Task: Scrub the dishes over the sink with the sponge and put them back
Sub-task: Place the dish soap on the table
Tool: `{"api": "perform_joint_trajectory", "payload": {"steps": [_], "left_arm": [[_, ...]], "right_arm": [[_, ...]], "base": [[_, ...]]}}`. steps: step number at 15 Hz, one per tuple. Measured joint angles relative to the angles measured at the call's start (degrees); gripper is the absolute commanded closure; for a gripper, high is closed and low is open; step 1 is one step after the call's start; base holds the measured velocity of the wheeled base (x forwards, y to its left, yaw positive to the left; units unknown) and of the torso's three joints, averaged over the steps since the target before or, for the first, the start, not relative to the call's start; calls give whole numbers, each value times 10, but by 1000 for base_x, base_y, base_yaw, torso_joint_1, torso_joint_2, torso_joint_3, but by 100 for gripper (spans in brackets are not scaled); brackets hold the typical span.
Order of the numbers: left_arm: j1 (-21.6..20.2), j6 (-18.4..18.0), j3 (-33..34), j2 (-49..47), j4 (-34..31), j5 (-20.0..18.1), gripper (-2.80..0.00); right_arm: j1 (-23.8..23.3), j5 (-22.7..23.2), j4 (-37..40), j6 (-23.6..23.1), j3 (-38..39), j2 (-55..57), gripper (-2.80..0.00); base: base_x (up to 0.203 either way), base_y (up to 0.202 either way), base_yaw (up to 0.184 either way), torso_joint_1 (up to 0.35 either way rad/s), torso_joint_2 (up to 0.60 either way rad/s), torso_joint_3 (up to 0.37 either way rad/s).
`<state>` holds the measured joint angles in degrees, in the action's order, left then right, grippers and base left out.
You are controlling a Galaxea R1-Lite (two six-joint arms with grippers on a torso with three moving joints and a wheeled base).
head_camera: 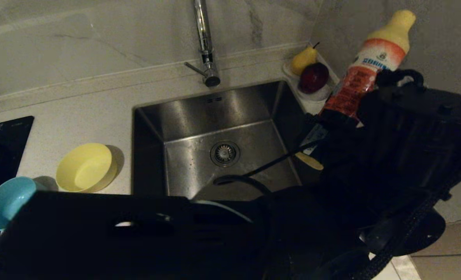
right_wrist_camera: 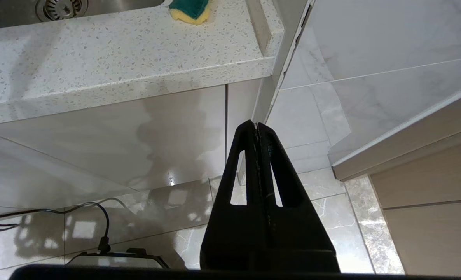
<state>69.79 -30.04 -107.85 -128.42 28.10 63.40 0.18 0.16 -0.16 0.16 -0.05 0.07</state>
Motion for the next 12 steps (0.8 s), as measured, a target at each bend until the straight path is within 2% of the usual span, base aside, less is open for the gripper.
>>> {"api": "perform_joint_trajectory", "payload": {"steps": [5, 8, 12], "left_arm": [[-1, 0, 0, 52, 89, -74, 0], [-2, 2, 0, 94, 125, -95, 0], [-2, 5, 0, 158, 139, -118, 0]], "right_arm": [[0, 0, 0, 0, 0, 0, 0], [0, 0, 0, 0, 0, 0, 0], [0, 0, 0, 0, 0, 0, 0]], "base": [[0, 0, 0, 0, 0, 0], [0, 0, 0, 0, 0, 0], [0, 0, 0, 0, 0, 0]]}}
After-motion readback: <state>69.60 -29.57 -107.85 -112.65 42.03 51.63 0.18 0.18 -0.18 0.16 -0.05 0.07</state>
